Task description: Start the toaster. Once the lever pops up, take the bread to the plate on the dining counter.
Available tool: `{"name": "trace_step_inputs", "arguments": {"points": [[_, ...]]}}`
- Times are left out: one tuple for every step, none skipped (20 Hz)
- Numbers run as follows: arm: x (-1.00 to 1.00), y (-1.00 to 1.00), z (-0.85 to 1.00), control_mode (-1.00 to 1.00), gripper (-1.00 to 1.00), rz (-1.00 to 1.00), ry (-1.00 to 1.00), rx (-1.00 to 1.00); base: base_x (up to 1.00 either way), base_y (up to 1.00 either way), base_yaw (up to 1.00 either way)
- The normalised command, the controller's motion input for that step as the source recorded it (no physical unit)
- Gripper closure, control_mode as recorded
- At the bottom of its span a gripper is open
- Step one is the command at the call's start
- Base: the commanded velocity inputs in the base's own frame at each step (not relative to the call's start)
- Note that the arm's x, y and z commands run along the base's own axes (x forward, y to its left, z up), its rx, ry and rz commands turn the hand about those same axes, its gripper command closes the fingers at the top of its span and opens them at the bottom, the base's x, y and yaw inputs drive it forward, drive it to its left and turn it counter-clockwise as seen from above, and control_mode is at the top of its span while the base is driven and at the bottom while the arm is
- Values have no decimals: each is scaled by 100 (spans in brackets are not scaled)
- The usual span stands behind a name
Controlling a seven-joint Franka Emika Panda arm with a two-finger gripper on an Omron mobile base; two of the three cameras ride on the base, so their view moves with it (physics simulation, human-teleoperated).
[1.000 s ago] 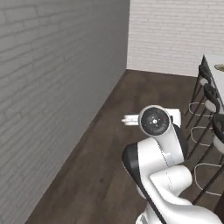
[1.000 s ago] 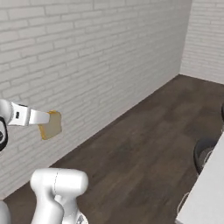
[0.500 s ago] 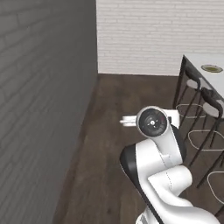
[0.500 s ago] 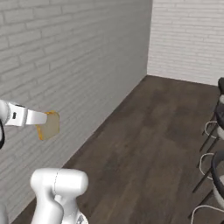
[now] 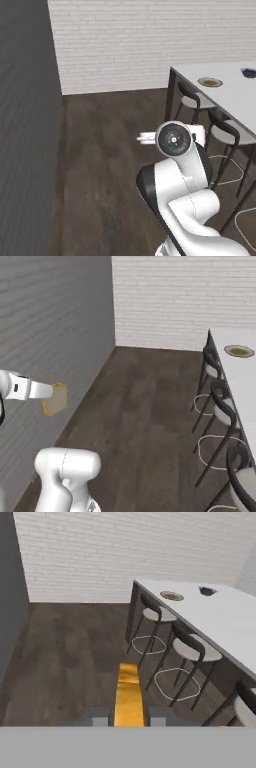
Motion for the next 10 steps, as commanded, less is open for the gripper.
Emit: {"name": "trace_step_inputs", "arguments": {"points": [[0,0,0,100,100,0,0,0,100,20,-43],[0,0,0,100,100,0,0,0,100,16,-42],[0,0,0,100,100,0,0,0,100,9,-42],[0,0,0,100,100,0,0,0,100,1,-43],[0,0,0,100,100,0,0,0,100,1,-43],[0,0,0,100,100,0,0,0,100,3,-45],[0,0,0,100,100,0,0,0,100,4,-46],[0,0,0,100,100,0,0,0,100,4,-46],[0,0,0,100,100,0,0,0,100,4,-46],[0,0,0,100,100,0,0,0,100,4,-46]]}}
